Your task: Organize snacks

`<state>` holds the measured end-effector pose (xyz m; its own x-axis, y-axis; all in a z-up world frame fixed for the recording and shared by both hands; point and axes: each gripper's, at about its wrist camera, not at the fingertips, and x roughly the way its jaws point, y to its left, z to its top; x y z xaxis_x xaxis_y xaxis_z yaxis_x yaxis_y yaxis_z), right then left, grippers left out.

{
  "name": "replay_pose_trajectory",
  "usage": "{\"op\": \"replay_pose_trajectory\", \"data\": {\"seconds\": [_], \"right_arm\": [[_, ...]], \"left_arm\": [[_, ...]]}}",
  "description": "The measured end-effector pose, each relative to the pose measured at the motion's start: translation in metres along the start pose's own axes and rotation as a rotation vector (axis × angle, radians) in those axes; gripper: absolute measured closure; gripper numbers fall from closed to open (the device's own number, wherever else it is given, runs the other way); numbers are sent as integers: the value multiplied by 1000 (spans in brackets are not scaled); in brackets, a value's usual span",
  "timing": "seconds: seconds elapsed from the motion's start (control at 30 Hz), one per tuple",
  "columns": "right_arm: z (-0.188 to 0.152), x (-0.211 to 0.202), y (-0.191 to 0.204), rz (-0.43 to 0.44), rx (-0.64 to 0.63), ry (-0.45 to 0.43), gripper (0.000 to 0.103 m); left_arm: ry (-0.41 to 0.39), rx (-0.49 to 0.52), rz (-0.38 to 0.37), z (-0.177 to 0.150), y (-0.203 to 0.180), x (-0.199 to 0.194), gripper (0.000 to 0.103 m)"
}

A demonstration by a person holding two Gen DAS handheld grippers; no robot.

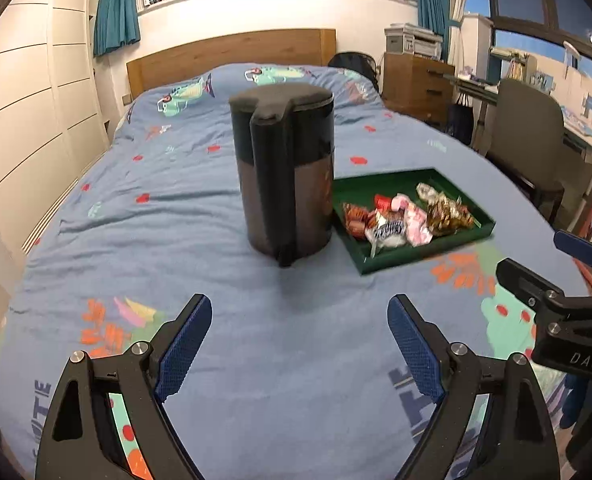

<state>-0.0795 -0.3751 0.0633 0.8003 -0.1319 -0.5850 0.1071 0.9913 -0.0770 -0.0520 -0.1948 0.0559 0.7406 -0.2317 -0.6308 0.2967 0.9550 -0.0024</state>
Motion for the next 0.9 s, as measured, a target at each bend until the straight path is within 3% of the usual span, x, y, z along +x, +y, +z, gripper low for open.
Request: {"op": "replay_pose_trajectory", "data": {"seconds": [0.57, 0.67, 0.9], "right_arm": [[-11, 4, -23, -53, 12, 18, 0], [-11, 5, -24, -56, 10, 20, 0], [-13, 8, -26, -62, 12, 27, 0]], "left_arm": [[-1, -33, -1, -6, 12, -3, 15], [-12, -42, -6, -4, 12, -5, 7], [-20, -27, -8, -3, 8, -7, 5]]}}
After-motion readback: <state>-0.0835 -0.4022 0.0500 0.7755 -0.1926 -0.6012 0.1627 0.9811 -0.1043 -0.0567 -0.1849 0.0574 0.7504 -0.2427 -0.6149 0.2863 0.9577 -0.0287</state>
